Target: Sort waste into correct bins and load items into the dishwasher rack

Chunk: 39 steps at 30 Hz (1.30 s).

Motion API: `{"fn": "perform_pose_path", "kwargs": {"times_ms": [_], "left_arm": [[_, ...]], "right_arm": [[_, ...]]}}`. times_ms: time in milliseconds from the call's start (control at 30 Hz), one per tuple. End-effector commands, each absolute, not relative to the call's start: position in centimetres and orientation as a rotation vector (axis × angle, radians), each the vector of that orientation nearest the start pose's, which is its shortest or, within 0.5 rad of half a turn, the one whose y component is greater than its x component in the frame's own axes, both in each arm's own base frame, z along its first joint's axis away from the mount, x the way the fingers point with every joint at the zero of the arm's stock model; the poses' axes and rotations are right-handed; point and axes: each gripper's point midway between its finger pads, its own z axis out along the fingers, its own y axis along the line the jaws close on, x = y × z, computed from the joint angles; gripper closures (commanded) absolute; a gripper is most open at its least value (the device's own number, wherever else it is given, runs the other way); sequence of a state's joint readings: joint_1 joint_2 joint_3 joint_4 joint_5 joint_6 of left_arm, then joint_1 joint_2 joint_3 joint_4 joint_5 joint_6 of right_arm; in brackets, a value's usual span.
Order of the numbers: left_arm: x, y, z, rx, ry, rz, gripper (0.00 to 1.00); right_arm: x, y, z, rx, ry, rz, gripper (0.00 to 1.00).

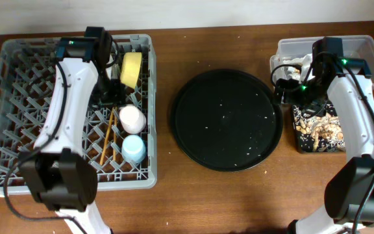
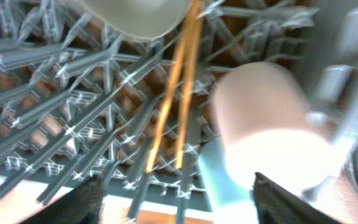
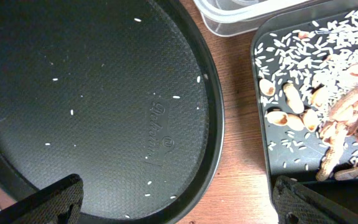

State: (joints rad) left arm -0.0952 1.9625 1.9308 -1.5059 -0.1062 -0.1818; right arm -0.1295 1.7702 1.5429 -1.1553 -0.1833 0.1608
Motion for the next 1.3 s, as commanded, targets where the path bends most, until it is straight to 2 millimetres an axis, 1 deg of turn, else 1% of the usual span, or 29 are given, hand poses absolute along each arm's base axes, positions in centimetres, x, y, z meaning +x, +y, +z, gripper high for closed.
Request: {"fn": "perform_pose_path", "kwargs": {"times_ms": [0, 33, 67, 100, 133, 200, 233, 300, 400, 433, 467, 500, 567, 600, 633, 667, 700, 733, 767, 833, 867, 967, 1067, 1133, 1200, 1267], "left_arm": [[38.1, -6.6, 22.1, 0.036, 2.89, -0.054, 0.13], [38.4, -7.3, 22.7, 0.06, 2.852, -0.062, 0.01], [38.7, -7.9, 22.9, 0.081, 2.835, -0.068, 0.01], [38.9, -8.1, 22.9, 0.085, 2.825, -0.072, 0.01], [39.3, -8.3, 23.0, 0.086, 2.809, -0.076, 0.01], [39.3, -8.3, 23.0, 0.086, 2.81, -0.076, 0.01], [39.3, -8.2, 23.0, 0.085, 2.81, -0.076, 0.01], [39.3, -8.2, 23.0, 0.085, 2.81, -0.076, 0.01], [39.3, -8.3, 23.0, 0.086, 2.81, -0.076, 0.01], [39.3, -8.3, 23.0, 0.086, 2.81, -0.076, 0.01], [39.3, -8.2, 23.0, 0.085, 2.81, -0.075, 0.01], [39.3, -8.2, 23.0, 0.085, 2.81, -0.075, 0.01], [39.3, -8.2, 23.0, 0.085, 2.81, -0.076, 0.01], [39.3, -8.3, 23.0, 0.086, 2.81, -0.075, 0.01], [39.3, -8.3, 23.0, 0.086, 2.81, -0.076, 0.01], [39.3, -8.2, 23.0, 0.085, 2.81, -0.076, 0.01], [39.3, -8.2, 23.0, 0.085, 2.81, -0.075, 0.01], [39.3, -8.2, 23.0, 0.085, 2.81, -0.075, 0.01], [39.3, -8.2, 23.0, 0.085, 2.81, -0.075, 0.01], [39.3, -8.3, 23.0, 0.086, 2.81, -0.075, 0.01], [39.3, -8.2, 23.0, 0.085, 2.81, -0.076, 0.01], [39.3, -8.2, 23.0, 0.085, 2.81, -0.075, 0.01], [39.3, -8.2, 23.0, 0.085, 2.81, -0.075, 0.01], [39.3, -8.2, 23.0, 0.086, 2.81, -0.075, 0.01], [39.3, -8.2, 23.0, 0.085, 2.81, -0.075, 0.01], [39.3, -8.2, 23.0, 0.085, 2.81, -0.076, 0.01]], "right_arm": [[36.5, -0.5, 14.8, 0.367, 2.906, 0.31, 0.01], [36.3, 0.0, 15.9, 0.327, 2.882, 0.309, 0.0], [35.8, 0.6, 17.9, 0.27, 2.837, 0.305, 0.0], [35.3, 1.0, 19.6, 0.239, 2.794, 0.298, 0.0], [34.3, 1.4, 22.4, 0.204, 2.721, 0.292, 0.0], [31.7, 1.6, 26.6, 0.17, 2.604, 0.284, 0.01], [28.8, 1.7, 29.2, 0.11, 2.54, 0.266, 0.01], [24.4, 2.0, 31.5, 0.098, 2.481, 0.261, 0.02], [19.8, 2.2, 35.1, 0.068, 2.31, 0.245, 0.02], [18.2, 1.6, 35.1, 0.05, 2.303, 0.179, 0.02], [16.7, 0.8, 35.1, 0.072, 2.295, 0.115, 0.02], [15.8, 0.6, 35.5, 0.078, 2.266, 0.095, 0.02], [15.3, 0.3, 36.3, 0.084, 2.211, 0.069, 0.02], [16.0, 0.2, 37.3, 0.08, 2.14, 0.064, 0.02], [17.1, 0.2, 38.4, 0.068, 2.023, 0.064, 0.02], [18.1, 0.1, 38.6, 0.06, 1.928, 0.061, 0.02], [19.4, 0.2, 37.7, 0.048, 1.818, 0.063, 0.02], [20.0, 0.2, 36.8, 0.04, 1.768, 0.066, 0.02], [21.1, 0.5, 35.1, 0.019, 1.698, 0.08, 0.02], [22.5, 1.0, 31.9, -0.003, 1.625, 0.104, 0.02], [23.3, 1.6, 28.9, -0.026, 1.605, 0.124, 0.02], [23.9, 2.5, 24.0, -0.058, 1.571, 0.152, 0.02], [23.9, 2.7, 21.1, -0.069, 1.543, 0.161, 0.02], [24.1, 2.7, 19.8, -0.069, 1.536, 0.16, 0.02], [24.2, 2.8, 19.0, -0.072, 1.548, 0.164, 0.02], [24.5, 2.8, 17.2, -0.07, 1.581, 0.164, 0.02]]}}
